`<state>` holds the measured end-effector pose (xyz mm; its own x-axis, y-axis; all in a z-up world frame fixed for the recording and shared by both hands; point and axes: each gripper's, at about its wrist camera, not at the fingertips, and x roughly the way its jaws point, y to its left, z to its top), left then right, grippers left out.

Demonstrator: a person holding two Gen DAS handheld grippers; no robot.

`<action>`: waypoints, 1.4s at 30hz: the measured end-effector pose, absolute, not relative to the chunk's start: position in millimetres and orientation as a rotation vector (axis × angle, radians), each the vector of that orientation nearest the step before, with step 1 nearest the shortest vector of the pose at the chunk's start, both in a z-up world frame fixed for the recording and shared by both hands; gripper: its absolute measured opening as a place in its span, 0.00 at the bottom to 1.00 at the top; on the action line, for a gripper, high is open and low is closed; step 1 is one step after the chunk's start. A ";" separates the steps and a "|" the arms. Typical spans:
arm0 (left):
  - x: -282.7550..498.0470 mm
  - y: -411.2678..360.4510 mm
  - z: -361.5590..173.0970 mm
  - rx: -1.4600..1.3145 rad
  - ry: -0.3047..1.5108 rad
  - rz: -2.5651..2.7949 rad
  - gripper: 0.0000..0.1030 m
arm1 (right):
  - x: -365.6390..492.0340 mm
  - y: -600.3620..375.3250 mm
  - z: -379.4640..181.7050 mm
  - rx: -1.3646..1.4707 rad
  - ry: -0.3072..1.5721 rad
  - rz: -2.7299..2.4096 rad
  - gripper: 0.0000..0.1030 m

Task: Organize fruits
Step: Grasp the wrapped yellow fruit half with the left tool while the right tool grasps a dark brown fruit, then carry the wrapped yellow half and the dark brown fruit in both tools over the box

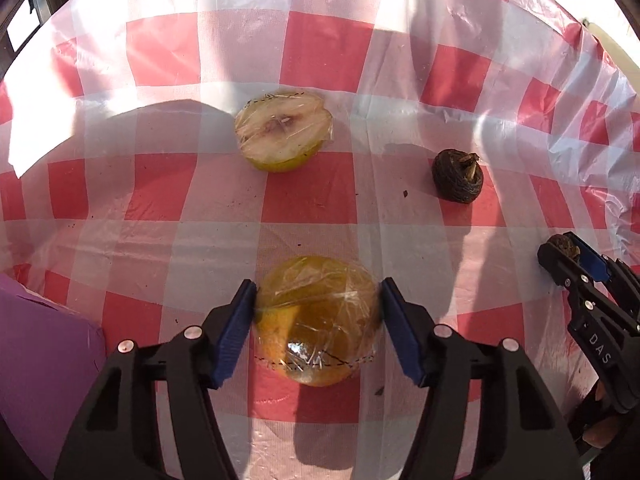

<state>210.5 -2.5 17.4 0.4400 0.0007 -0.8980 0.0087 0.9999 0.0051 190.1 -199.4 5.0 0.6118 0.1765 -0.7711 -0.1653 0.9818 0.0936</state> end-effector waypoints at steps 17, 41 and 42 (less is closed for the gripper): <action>53.0 -47.4 32.9 -0.056 1.165 -0.189 0.61 | 178.2 -193.6 6.4 -0.035 0.923 0.191 0.36; -4.2 1.3 114.6 0.095 0.989 -0.381 0.61 | -16.7 -196.6 51.8 0.346 0.993 0.080 0.36; -6.3 4.1 117.0 0.105 0.983 -0.386 0.61 | -21.3 -189.9 52.1 0.348 0.996 0.080 0.36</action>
